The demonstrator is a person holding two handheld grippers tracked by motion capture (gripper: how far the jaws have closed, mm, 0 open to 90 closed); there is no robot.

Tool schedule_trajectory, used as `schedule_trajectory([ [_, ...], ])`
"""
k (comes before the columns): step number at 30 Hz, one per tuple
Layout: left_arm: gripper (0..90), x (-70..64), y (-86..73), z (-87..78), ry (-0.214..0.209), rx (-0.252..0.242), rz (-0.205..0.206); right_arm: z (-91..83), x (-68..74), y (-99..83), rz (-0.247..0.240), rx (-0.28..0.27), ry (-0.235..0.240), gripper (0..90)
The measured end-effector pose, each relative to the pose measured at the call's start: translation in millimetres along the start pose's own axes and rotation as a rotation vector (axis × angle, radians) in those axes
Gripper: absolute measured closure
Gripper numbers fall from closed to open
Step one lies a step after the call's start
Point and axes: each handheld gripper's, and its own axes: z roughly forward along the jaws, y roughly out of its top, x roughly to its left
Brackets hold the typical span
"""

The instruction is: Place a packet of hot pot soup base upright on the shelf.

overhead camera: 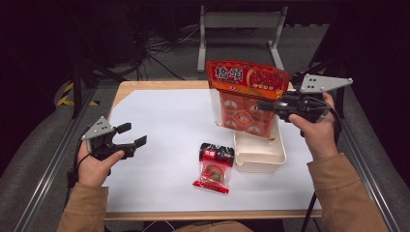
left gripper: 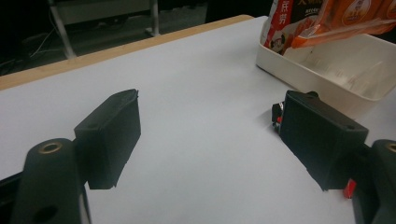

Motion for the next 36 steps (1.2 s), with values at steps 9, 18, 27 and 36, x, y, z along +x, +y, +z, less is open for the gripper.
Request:
schedule_trajectory([
  [9,21.3,0.4,-1.7,2.2,-0.006,0.011,-0.001,-14.8,-7.2,-9.7,0.022,-0.021,-0.057,71.0],
  [18,21.1,2.1,-2.3,1.1,0.0,0.006,-0.005,-23.5,-13.5,-30.0,0.066,-0.047,-0.109,71.1],
  [27,21.0,1.4,-2.8,2.8,-0.005,0.013,-0.009,-27.9,-15.7,-45.9,0.119,-0.079,-0.135,71.1],
  [36,21.0,2.4,-3.4,2.9,-0.003,0.013,-0.008,-25.8,-10.3,-49.6,0.138,-0.115,-0.172,71.1],
])
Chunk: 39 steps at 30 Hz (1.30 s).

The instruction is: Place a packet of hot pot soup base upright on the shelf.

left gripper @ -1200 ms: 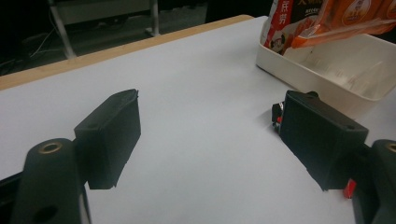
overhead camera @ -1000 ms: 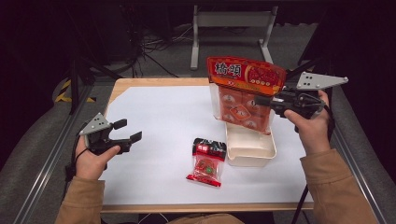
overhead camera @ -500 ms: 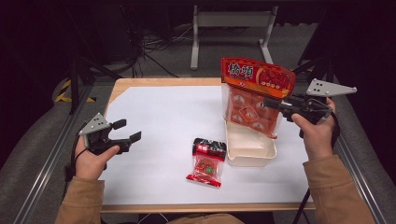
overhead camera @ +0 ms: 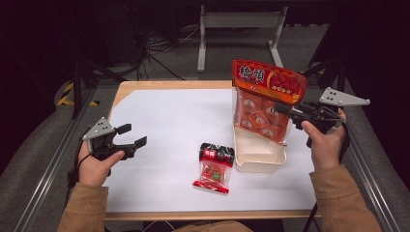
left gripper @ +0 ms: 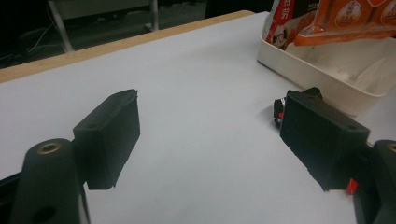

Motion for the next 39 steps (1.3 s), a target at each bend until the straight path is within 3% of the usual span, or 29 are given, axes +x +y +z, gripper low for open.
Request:
schedule_trajectory([
  [14,21.0,0.9,-0.4,-0.1,0.001,0.0,0.0,7.5,-0.5,-11.4,0.02,-0.016,-0.016,71.0],
  [18,20.9,0.7,-0.5,-0.3,0.0,0.001,-0.002,7.6,-0.4,-14.5,0.001,-0.002,-0.052,71.0],
  [25,20.8,0.8,-0.8,-0.7,0.002,0.0,-0.002,13.3,0.8,-22.9,-0.013,0.044,-0.067,70.9],
  [33,20.8,1.1,-1.4,1.0,0.0,0.008,0.001,12.5,-2.3,-34.8,0.009,0.038,-0.055,70.7],
  [39,20.7,-0.3,-1.6,2.7,0.0,0.01,-0.004,11.4,-4.4,-45.3,0.013,0.071,-0.041,70.6],
])
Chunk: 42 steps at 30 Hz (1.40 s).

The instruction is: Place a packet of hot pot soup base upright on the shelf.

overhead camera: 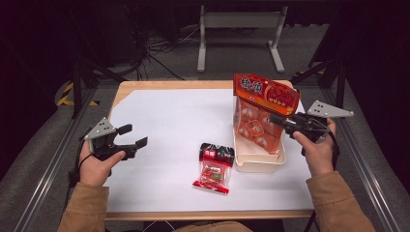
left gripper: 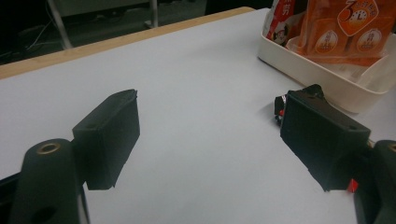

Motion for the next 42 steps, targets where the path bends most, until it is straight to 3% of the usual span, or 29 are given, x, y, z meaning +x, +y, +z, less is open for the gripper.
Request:
schedule_trajectory([
  [4,20.6,0.0,0.0,0.4,-0.001,0.002,0.001,0.8,-1.4,-6.9,0.0,0.024,-0.003,70.5],
  [9,20.6,0.4,-0.1,-0.2,0.001,-0.003,0.002,9.2,2.6,-14.6,-0.052,0.083,-0.018,70.3],
  [13,20.5,1.4,-0.4,-1.5,0.002,-0.001,-0.001,12.9,7.1,-15.9,-0.075,0.078,-0.007,70.3],
  [28,19.2,-0.3,-0.7,3.3,0.005,0.005,0.006,0.3,0.1,-40.9,-0.019,0.1,-0.002,70.5],
  [35,18.9,-0.4,0.0,6.2,-0.003,0.003,0.006,-1.1,0.5,-39.9,-0.018,0.106,-0.011,69.7],
  [38,18.4,-0.1,0.3,9.3,-0.011,0.004,0.005,-4.3,0.3,-38.3,0.0,0.068,-0.022,52.5],
  [42,18.2,-1.1,1.2,13.5,-0.023,0.011,0.005,-12.9,-1.8,-34.9,0.023,0.027,-0.038,43.4],
])
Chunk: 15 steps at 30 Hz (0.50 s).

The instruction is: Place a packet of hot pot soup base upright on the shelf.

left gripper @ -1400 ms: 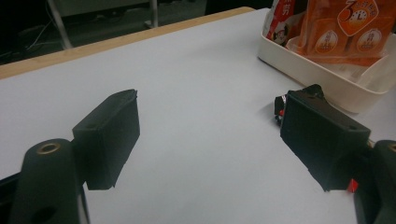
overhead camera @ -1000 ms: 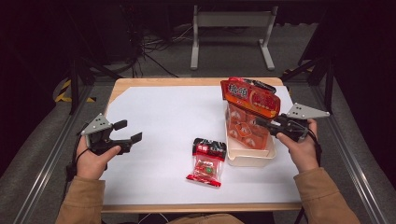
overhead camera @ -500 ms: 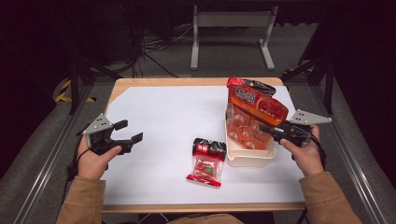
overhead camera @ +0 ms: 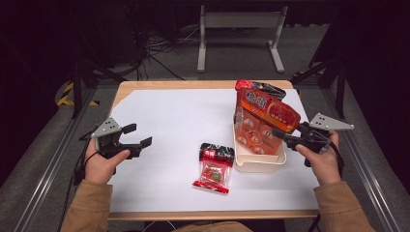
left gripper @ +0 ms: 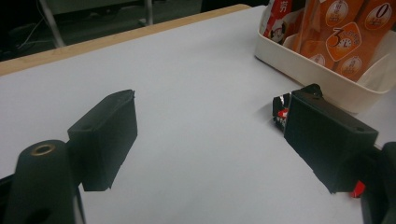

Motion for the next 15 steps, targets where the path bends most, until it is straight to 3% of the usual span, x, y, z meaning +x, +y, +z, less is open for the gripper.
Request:
schedule_trajectory([
  [6,17.9,-2.1,3.4,9.9,-0.017,0.007,0.009,-12.0,0.6,1.6,-0.003,-0.012,0.011,34.3],
  [15,17.0,-6.4,7.5,22.3,-0.048,0.01,0.016,-36.7,2.8,5.5,-0.017,-0.022,-0.003,28.7],
])
